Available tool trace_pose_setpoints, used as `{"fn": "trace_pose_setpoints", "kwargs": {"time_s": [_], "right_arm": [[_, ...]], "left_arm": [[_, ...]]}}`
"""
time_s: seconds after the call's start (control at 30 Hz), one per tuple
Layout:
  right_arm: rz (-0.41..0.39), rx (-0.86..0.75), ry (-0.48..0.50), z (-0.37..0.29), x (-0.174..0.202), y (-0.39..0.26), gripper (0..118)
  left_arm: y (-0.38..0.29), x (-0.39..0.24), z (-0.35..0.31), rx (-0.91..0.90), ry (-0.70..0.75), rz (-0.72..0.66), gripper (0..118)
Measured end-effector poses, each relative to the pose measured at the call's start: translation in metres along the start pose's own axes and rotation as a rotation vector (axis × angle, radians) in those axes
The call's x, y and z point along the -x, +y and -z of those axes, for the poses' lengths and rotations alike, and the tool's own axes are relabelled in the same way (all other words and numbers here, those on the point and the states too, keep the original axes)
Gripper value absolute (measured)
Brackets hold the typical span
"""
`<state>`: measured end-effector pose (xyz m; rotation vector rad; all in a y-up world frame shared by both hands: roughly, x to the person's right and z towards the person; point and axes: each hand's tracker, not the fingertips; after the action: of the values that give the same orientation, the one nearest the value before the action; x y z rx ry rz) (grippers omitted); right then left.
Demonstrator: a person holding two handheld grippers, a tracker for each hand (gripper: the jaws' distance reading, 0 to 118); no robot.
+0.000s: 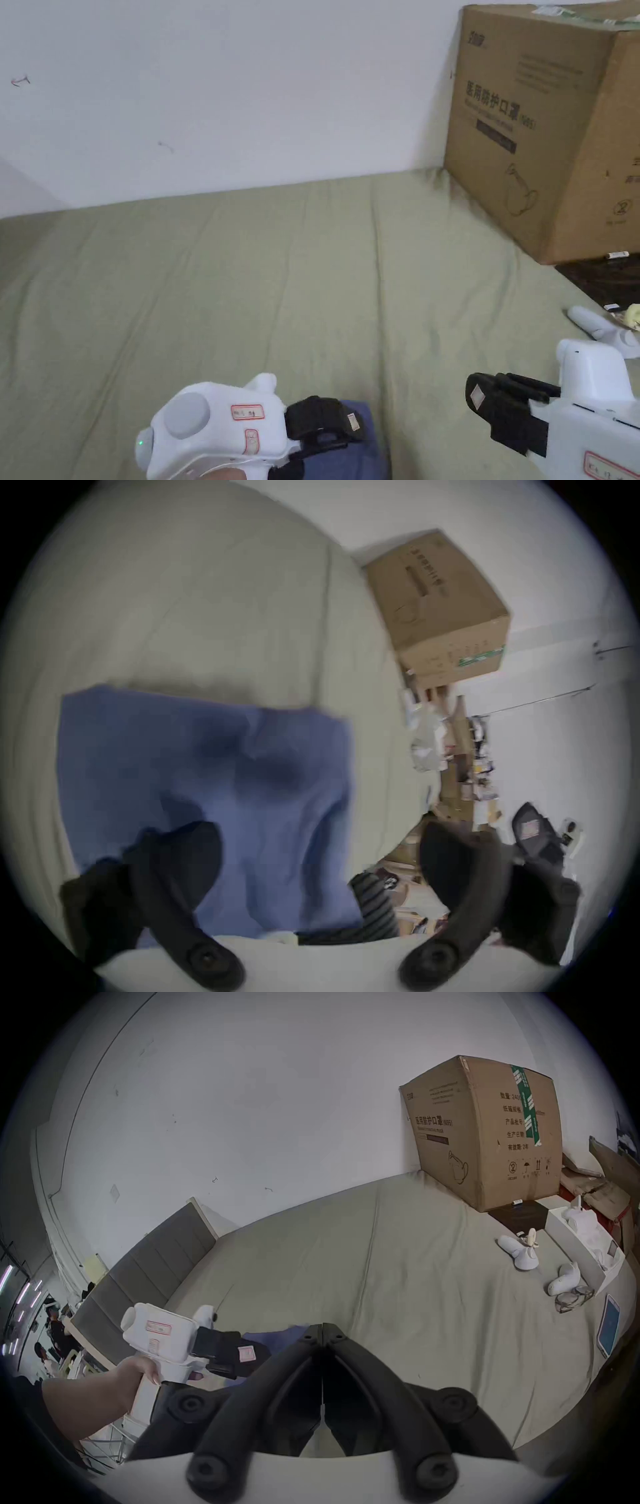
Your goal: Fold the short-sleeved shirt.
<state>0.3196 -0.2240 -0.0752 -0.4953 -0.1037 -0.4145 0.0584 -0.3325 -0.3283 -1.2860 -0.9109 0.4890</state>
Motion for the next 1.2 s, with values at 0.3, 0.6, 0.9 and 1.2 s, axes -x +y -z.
{"fn": "trace_pose_setpoints", "kwargs": {"time_s": [0.3,0.6,0.9,1.2], "right_arm": [[0.002,-0.02,-0.011,0.004,-0.014,0.004,0],[0.006,-0.014,-0.027,0.007,-0.015,0.003,0],[-0.006,-0.021,0.008,0.004,0.001,0.013,0],[-0.145,-0.368,-0.007,-0.008,0.066,0.069,0]], "left_arm": [[-0.014,-0.045,-0.028,-0.112,0.369,0.454,0],[-0.036,0.004,0.091,0.195,0.263,0.235,0],[-0.029,-0.038,-0.004,-0.154,0.189,0.342,0],[-0.068,-0.126,-0.181,-1.047,0.464,0.71,0]]}}
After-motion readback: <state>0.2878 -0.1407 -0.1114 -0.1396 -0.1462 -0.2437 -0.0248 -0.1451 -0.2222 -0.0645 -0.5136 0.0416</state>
